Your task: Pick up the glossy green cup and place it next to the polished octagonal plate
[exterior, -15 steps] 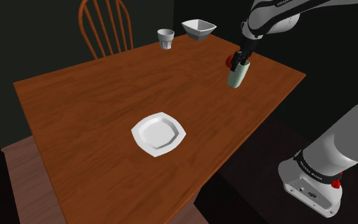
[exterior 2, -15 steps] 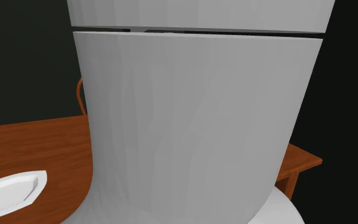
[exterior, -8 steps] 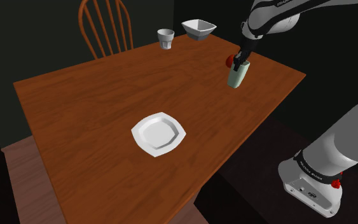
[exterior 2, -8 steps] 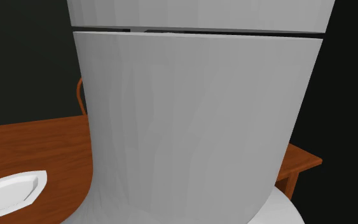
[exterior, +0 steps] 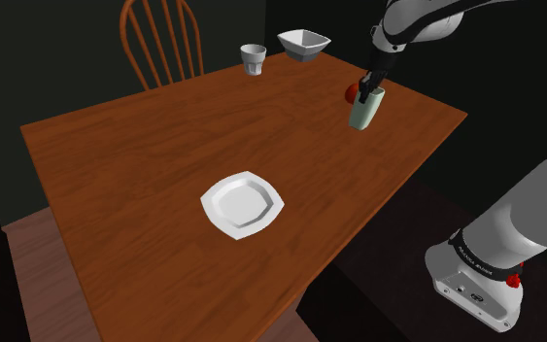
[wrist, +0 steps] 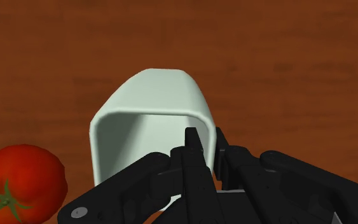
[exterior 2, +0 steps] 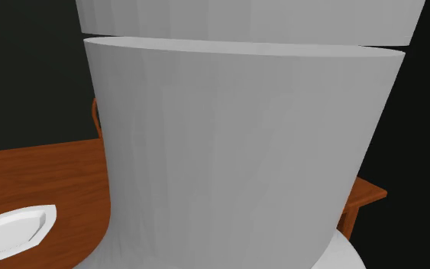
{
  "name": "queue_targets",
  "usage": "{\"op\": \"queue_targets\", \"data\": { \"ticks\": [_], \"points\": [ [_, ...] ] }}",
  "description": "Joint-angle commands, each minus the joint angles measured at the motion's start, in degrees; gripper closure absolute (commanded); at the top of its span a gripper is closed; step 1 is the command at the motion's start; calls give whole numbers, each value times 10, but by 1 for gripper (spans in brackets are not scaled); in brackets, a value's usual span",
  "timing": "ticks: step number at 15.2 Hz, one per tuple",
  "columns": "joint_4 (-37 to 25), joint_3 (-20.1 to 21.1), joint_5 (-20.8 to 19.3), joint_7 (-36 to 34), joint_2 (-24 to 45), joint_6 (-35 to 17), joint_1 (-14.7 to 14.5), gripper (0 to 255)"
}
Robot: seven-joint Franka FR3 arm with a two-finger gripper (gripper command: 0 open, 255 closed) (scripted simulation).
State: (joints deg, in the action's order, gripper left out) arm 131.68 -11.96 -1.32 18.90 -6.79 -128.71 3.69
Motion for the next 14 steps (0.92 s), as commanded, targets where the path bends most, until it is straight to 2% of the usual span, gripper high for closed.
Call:
{"op": "queue_targets", "data": {
  "ticks": [1, 14],
  "points": [
    [-8, 1, -2, -2, -8, 16, 0, 255],
    [-76, 5, -8, -7, -43, 118, 0, 255]
  ]
}}
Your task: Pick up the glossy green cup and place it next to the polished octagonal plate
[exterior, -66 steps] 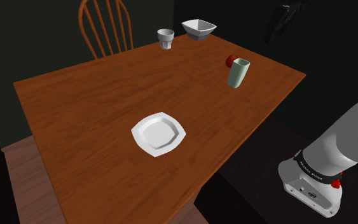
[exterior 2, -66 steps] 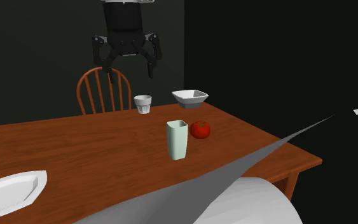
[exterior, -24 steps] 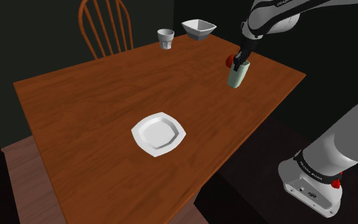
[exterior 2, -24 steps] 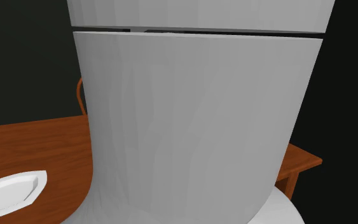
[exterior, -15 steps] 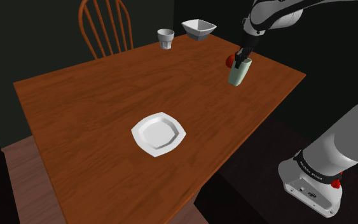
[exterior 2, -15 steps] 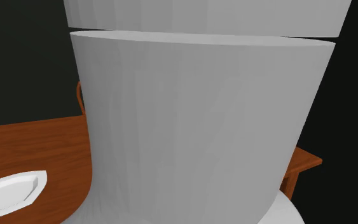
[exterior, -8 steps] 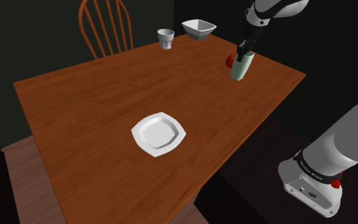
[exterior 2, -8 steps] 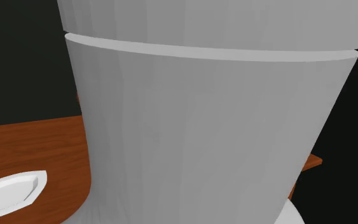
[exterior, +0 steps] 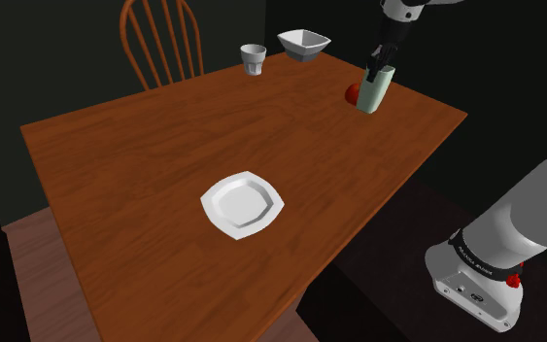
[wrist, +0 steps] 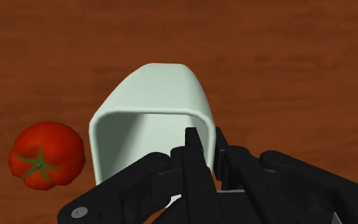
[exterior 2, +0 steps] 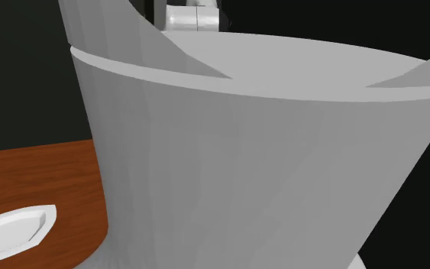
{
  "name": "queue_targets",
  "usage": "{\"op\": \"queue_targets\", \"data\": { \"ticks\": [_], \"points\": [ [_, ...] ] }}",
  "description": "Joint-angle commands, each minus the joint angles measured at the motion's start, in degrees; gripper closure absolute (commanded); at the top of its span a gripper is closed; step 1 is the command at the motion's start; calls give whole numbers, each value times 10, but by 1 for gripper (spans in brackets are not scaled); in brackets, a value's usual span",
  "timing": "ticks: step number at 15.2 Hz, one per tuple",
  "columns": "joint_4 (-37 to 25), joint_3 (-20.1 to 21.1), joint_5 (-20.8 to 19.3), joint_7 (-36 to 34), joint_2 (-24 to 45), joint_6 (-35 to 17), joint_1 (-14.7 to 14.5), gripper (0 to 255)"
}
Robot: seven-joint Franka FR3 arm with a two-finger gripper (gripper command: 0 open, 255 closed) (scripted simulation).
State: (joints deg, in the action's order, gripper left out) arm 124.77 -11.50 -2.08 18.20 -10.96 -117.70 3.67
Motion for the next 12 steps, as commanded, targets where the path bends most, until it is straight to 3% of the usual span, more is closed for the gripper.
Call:
{"op": "queue_targets", "data": {
  "ticks": [1, 12],
  "points": [
    [-13, 1, 0, 0, -3, 16, 0, 255],
    [-87, 3, -1, -2, -14, 101, -1, 255]
  ]
}}
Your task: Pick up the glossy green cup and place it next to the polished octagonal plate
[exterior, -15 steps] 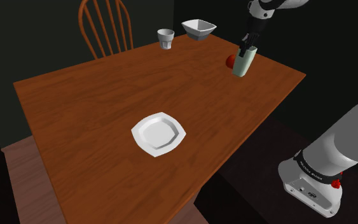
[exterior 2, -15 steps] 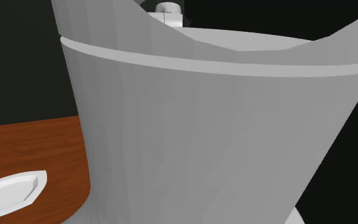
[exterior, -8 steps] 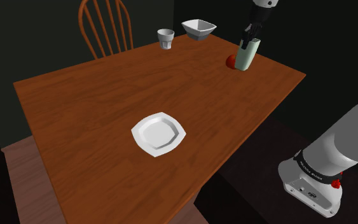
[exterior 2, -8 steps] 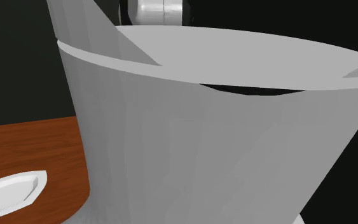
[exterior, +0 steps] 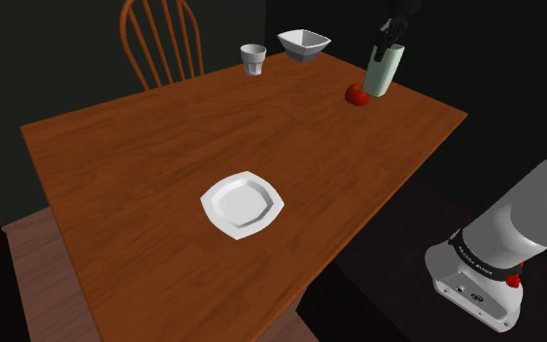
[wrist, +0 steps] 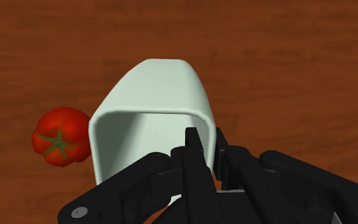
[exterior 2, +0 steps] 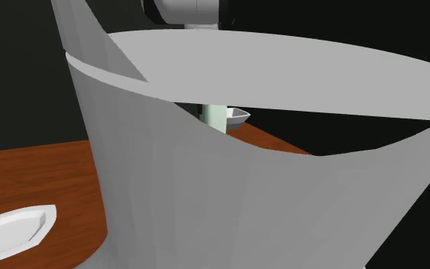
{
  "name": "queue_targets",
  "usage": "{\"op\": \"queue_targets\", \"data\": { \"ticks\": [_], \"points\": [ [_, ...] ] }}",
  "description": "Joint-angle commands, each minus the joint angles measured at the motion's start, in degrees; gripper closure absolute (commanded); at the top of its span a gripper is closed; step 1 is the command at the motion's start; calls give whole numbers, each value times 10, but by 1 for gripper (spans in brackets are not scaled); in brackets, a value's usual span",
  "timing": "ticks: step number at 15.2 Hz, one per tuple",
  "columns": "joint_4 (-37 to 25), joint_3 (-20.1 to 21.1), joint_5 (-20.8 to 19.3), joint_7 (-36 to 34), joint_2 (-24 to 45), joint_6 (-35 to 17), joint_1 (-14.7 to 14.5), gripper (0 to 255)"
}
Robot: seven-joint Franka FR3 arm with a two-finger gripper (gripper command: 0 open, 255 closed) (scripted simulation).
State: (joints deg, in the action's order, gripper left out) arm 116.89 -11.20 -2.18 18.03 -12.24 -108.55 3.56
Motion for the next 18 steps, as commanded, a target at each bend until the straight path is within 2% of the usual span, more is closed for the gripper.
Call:
{"op": "queue_targets", "data": {
  "ticks": [1, 11, 18],
  "points": [
    [-15, 0, 0, 0, -1, 17, 0, 255],
    [-95, 2, 2, 1, 3, 92, -1, 255],
    [-1, 61, 0, -89, -93, 95, -30, 255]
  ]
}}
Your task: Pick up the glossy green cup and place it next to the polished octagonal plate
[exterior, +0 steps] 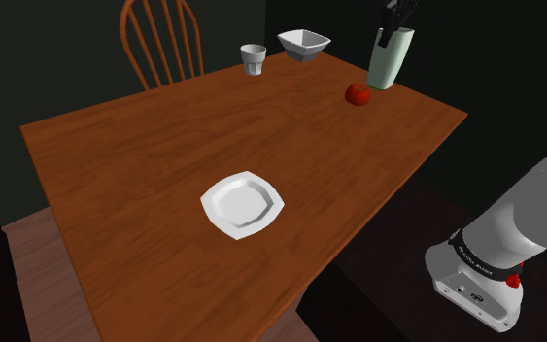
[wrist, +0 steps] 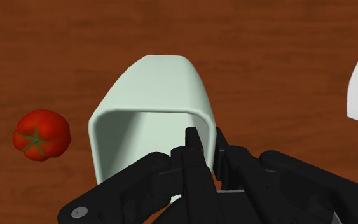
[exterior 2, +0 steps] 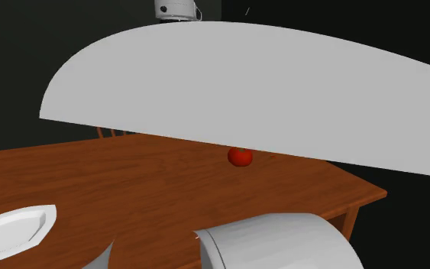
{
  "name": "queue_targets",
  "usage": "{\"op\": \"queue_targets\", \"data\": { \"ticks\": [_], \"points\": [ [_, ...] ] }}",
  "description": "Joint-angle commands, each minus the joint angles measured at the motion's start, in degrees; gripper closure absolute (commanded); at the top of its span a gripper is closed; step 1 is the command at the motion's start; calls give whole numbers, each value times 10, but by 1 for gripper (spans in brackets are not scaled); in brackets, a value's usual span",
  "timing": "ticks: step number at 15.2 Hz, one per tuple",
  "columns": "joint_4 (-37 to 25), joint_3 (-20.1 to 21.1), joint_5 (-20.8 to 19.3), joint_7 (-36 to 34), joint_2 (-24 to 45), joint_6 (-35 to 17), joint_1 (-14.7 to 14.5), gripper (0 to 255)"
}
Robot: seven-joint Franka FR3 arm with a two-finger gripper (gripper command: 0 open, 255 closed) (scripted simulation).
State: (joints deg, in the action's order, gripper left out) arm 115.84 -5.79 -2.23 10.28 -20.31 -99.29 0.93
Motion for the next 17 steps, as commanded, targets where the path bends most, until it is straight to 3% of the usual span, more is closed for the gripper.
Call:
{"op": "queue_targets", "data": {
  "ticks": [1, 9, 17],
  "points": [
    [21, 17, 2, -24, -24, 4, -7, 255],
    [82, 94, 30, -126, -100, 19, -42, 255],
    [103, 178, 73, -232, -140, 35, -81, 255]
  ]
}}
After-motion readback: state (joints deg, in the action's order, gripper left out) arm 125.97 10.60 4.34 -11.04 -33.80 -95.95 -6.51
